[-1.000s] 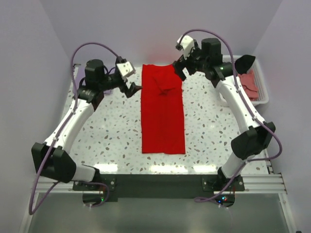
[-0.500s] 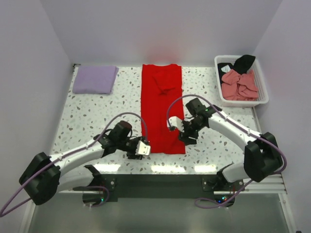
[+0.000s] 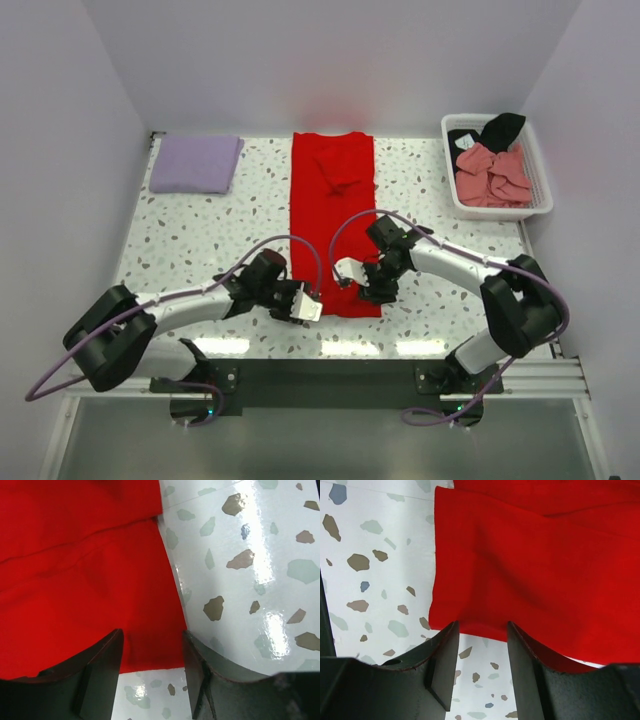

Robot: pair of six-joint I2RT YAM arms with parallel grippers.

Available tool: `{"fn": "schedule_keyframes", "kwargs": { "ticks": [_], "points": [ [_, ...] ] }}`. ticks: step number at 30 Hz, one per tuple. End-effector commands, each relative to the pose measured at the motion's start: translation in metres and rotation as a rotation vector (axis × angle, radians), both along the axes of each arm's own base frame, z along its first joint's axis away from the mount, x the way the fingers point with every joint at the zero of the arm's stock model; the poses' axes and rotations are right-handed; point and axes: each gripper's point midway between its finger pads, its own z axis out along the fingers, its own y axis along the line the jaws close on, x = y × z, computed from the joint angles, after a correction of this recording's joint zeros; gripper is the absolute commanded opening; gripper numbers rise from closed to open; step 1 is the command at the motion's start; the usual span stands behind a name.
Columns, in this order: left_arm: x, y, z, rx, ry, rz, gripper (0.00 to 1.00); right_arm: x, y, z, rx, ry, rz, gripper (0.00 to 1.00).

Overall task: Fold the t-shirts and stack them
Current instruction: Fold the tshirt

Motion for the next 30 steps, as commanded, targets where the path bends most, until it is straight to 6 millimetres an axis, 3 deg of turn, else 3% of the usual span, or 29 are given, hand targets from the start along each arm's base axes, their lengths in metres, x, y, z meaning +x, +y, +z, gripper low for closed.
{"fn": "schedule_keyframes", "kwargs": {
  "ticks": [1,4,10,15,21,26,30],
  "points": [
    [-0.005,-0.002,0.014,-0.026,-0.068,-0.088,0.56,0.001,0.01,0.013,0.049,-0.044,0.078,0.47],
    [-0.013,0.002,0.007,-0.016,-0.051,-0.107,0.58,-0.007,0.009,0.018,0.067,-0.046,0.101,0.49],
    [-0.01,0.001,0.001,0.018,-0.018,-0.095,0.56,-0.014,0.011,0.007,0.041,-0.018,0.124,0.51],
    [-0.018,0.01,-0.008,0.061,0.007,-0.122,0.54,-0.028,0.001,0.003,0.015,0.005,0.148,0.51],
    [-0.027,0.022,-0.02,0.113,0.026,-0.159,0.38,-0.039,-0.003,0.001,0.002,0.03,0.165,0.52],
    [-0.032,0.025,-0.022,0.128,0.04,-0.176,0.28,-0.047,0.004,0.01,0.037,0.029,0.173,0.52],
    [-0.034,0.025,-0.024,0.131,0.05,-0.183,0.24,-0.044,0.005,-0.003,0.01,0.021,0.147,0.52]
  ]
}}
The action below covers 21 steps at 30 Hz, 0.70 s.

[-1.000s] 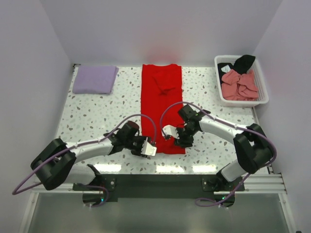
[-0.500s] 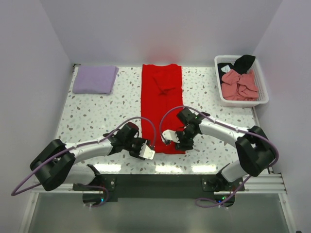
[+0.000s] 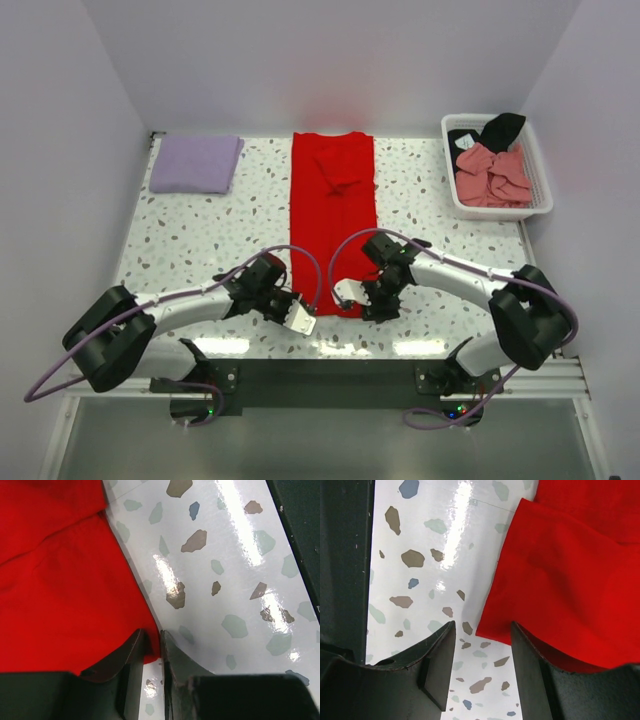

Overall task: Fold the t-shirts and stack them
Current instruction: Fold the tshirt

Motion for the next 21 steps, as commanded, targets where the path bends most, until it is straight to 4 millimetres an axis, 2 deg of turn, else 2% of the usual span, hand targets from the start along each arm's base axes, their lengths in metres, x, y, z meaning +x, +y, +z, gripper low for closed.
{"fn": "schedule_keyframes", "kwargs": {
  "ticks": [1,5,9,11,12,15,16,17,21],
  "points": [
    [-0.014,0.012,-0.013,0.066,0.049,-0.033,0.24,-0.003,0.005,-0.006,0.015,0.004,-0.003,0.52],
    [-0.015,0.013,-0.015,0.071,0.055,-0.036,0.27,-0.005,-0.002,-0.021,-0.026,-0.016,0.001,0.52],
    [-0.02,0.018,-0.019,0.098,0.073,-0.041,0.21,-0.005,-0.009,-0.032,-0.067,-0.038,-0.017,0.49],
    [-0.023,0.023,-0.021,0.109,0.079,-0.046,0.17,-0.004,-0.014,-0.036,-0.085,-0.057,-0.031,0.38],
    [-0.025,0.025,-0.021,0.11,0.077,-0.046,0.12,-0.004,-0.016,-0.036,-0.088,-0.065,-0.032,0.3],
    [-0.027,0.028,-0.021,0.109,0.07,-0.047,0.03,-0.003,-0.019,-0.039,-0.099,-0.084,-0.043,0.17],
    [-0.029,0.029,-0.021,0.108,0.073,-0.047,0.01,-0.004,-0.019,-0.038,-0.096,-0.083,-0.049,0.07],
    [-0.029,0.029,-0.02,0.102,0.07,-0.044,0.0,-0.003,-0.018,-0.036,-0.089,-0.089,-0.051,0.02],
    [-0.029,0.021,-0.003,0.049,0.06,-0.048,0.0,-0.003,-0.01,-0.021,-0.049,-0.1,-0.066,0.0]
  ]
}}
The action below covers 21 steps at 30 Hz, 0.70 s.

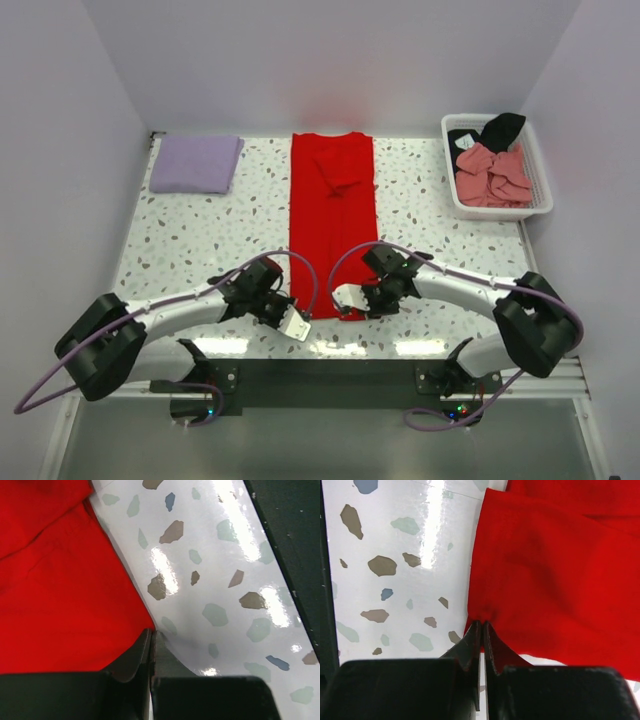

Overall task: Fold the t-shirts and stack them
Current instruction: Fold the tshirt

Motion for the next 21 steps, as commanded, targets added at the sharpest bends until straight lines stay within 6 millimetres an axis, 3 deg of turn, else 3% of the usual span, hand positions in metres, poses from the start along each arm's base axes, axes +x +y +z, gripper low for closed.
{"fn": "schedule_keyframes", "kwargs": {
  "ticks": [1,9,13,17,19,21],
  "points": [
    [-0.019,0.008,0.004,0.012,0.068,-0.014,0.0,-0.012,-0.008,0.002,-0.021,0.025,-0.03,0.0],
    [-0.03,0.004,0.03,-0.047,0.098,-0.024,0.0,-0.032,-0.002,0.037,0.056,0.041,-0.034,0.0],
    [-0.037,0.007,0.032,-0.05,0.121,-0.015,0.0,-0.042,-0.005,0.04,0.057,0.067,-0.057,0.0],
    [-0.038,0.008,0.038,-0.06,0.123,-0.003,0.0,-0.041,-0.006,0.043,0.056,0.056,-0.069,0.0],
    [-0.032,0.008,0.046,-0.064,0.083,-0.001,0.0,-0.04,-0.005,0.049,0.061,0.057,-0.075,0.0],
    [-0.02,0.005,0.06,-0.079,0.032,0.012,0.0,-0.027,0.001,0.063,0.082,0.029,-0.106,0.0]
  ]
}}
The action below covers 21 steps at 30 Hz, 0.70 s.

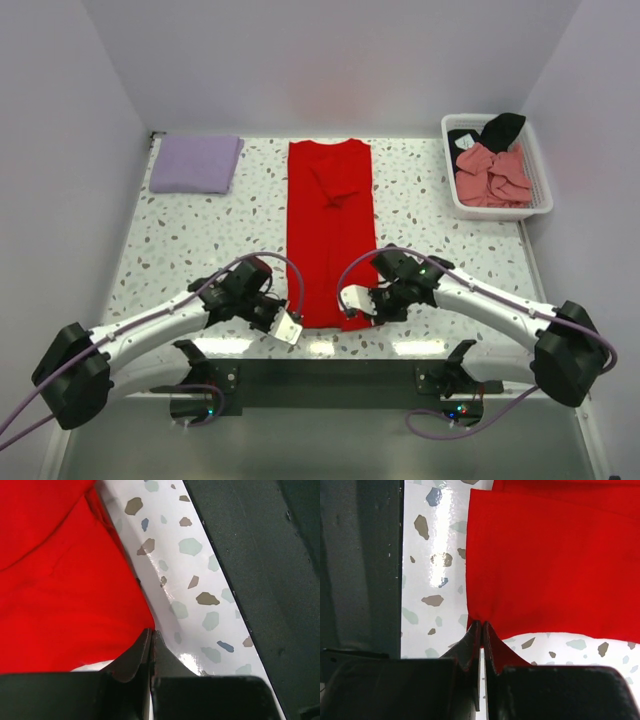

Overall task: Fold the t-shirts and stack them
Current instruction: Fold the tshirt

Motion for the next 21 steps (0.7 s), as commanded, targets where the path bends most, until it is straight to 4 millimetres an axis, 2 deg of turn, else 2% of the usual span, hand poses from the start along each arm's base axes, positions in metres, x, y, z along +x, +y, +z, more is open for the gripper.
{"fn": "schedule_keyframes", "kwargs": {
  "ticks": [1,5,7,8,9,10,12,14,15,16,19,20,21],
  "points": [
    [0.015,-0.008,0.032,-0.04,-0.048,0.018,0.0,0.012,0.01,0.029,0.051,-0.007,-0.049,0.0],
    [0.051,-0.009,0.053,-0.073,-0.072,0.091,0.0,0.03,0.021,0.05,0.07,-0.025,-0.022,0.0],
    [0.072,-0.016,0.064,-0.095,-0.087,0.113,0.0,0.041,0.022,0.052,0.074,-0.024,-0.016,0.0],
    [0.084,-0.014,0.061,-0.089,-0.077,0.143,0.0,0.049,0.024,0.058,0.079,-0.038,-0.014,0.0],
    [0.096,-0.018,0.071,-0.11,-0.106,0.144,0.0,0.059,0.021,0.055,0.074,-0.031,-0.019,0.0],
    [0.104,-0.019,0.073,-0.117,-0.115,0.15,0.0,0.069,0.022,0.062,0.083,-0.044,-0.022,0.0],
    [0.124,-0.02,0.077,-0.123,-0.131,0.172,0.0,0.087,0.016,0.058,0.066,-0.041,-0.02,0.0],
    [0.141,-0.021,0.072,-0.121,-0.135,0.189,0.0,0.109,0.019,0.066,0.079,-0.071,-0.024,0.0],
    [0.151,-0.024,0.078,-0.133,-0.157,0.191,0.0,0.121,0.016,0.059,0.066,-0.063,-0.024,0.0],
    [0.16,-0.024,0.08,-0.138,-0.167,0.199,0.0,0.134,0.019,0.068,0.079,-0.086,-0.026,0.0],
    [0.193,-0.021,0.082,-0.141,-0.187,0.239,0.0,0.166,0.02,0.068,0.079,-0.094,-0.024,0.0],
    [0.205,-0.016,0.074,-0.13,-0.174,0.262,0.0,0.173,0.021,0.067,0.08,-0.09,-0.021,0.0],
    [0.219,-0.018,0.083,-0.142,-0.205,0.265,0.0,0.181,0.019,0.066,0.078,-0.096,-0.017,0.0]
  ]
}}
